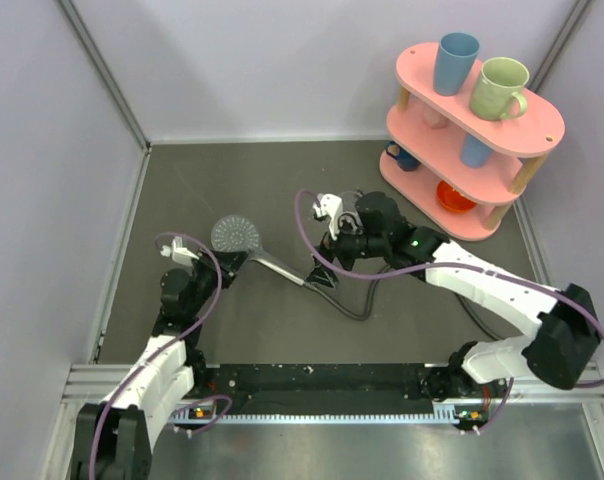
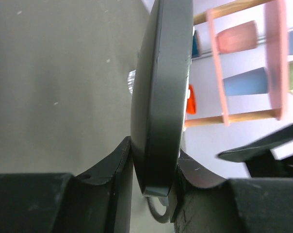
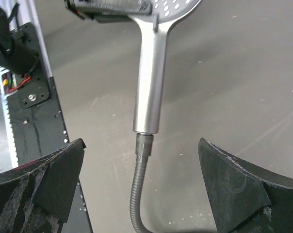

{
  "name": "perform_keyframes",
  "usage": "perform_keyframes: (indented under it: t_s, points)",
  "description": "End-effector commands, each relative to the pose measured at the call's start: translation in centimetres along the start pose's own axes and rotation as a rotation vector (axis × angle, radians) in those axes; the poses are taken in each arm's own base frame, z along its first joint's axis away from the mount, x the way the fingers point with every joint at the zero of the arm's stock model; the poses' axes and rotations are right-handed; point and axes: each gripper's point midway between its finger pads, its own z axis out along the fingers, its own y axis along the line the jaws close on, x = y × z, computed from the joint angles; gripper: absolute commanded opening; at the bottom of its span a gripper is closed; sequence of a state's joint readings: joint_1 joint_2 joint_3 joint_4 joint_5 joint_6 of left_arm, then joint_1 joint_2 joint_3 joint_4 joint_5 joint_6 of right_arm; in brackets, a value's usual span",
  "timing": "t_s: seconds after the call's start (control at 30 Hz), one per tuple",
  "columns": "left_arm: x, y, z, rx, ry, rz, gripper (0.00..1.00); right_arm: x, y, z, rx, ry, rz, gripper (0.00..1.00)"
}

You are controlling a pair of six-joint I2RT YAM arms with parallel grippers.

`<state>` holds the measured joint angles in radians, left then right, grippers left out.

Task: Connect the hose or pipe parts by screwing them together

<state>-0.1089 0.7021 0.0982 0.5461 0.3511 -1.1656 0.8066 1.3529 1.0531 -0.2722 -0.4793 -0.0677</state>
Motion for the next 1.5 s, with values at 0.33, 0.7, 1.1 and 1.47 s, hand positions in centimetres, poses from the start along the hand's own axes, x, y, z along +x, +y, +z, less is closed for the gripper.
perform_keyframes:
  t_s: [0.33,0.7,1.1,1.47]
  points:
    - [0.1,3.6,6.3,-0.12,0.158,0.13,0.0,-2.1,-1.8,-7.5,0.298,-0.085,-0.036,0.99]
    - [0.6,6.4,6.3,-0.333,0.259,0.113,0.78,-3.7,-1.1,-11.2,0.391,-0.136,0.154,0.99]
    - [-3.4,-1.8,0.8,-0.393,0.206,0.305,0.92,-4.2,-2.4,-15.0,0.581,-0.247,0.344,0.99]
    - [-1.4,-18.7,-5.4,0.284,0.247,0.549,0.99,-6.0,-1.6,-18.5,0.601,-0.392,0.295,0.99]
